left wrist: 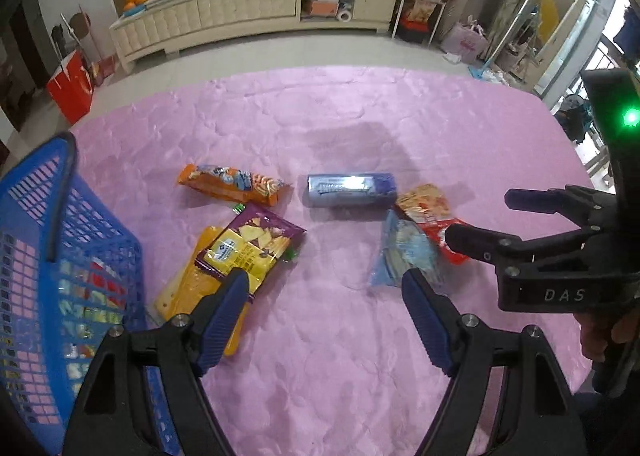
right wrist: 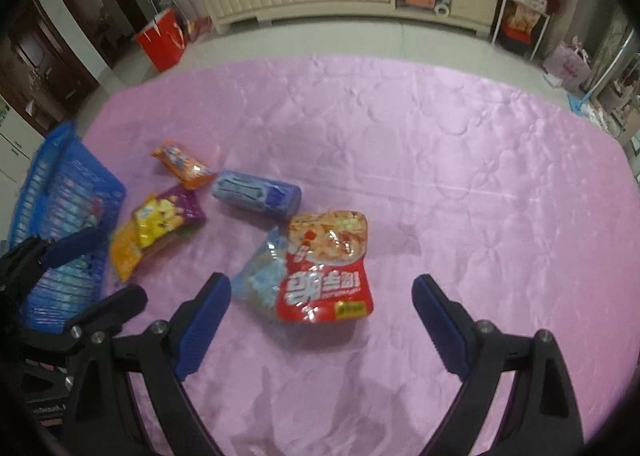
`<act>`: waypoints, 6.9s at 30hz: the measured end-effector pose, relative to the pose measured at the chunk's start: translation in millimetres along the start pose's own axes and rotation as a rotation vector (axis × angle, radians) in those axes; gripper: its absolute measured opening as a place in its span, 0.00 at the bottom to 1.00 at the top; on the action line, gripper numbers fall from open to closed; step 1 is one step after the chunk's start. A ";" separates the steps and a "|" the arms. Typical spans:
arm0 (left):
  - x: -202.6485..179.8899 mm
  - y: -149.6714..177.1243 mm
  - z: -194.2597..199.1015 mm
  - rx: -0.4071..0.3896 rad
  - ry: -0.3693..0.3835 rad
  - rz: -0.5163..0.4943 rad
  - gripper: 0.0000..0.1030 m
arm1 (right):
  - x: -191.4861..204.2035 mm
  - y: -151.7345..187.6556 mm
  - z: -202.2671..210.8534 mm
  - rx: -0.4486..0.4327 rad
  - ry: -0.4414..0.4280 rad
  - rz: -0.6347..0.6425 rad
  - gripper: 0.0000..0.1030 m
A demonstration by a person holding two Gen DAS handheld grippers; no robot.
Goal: Organize snacks
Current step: 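Grasp the red spicy snack bag with the right tool while the left tool grasps the clear striped bread bag, then carry both bags over the blue basket and open both tools to drop them, then move both tools back toward the chip bag and gum tube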
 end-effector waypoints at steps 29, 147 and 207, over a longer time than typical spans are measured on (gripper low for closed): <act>-9.9 9.6 -2.1 0.011 0.064 -0.074 0.75 | -19.1 25.7 16.2 -0.111 -0.069 -0.072 0.50; 229.4 40.0 167.1 -0.225 -0.122 0.007 0.51 | 286.9 -22.3 79.6 -0.232 -0.043 0.412 0.51; 48.7 94.4 239.3 -0.382 -0.037 -0.093 0.75 | 176.2 67.4 208.7 -0.476 0.044 0.208 0.84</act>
Point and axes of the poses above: each gripper's, at about its wrist camera, not at the fingertips, and z roughly against the way its jaws point, x to its left, y to its underside, the point moved 7 cm from there along -z, roughly the way its jaws point, and after that the axes turned 2 degrees about x, right-handed, at the moved point
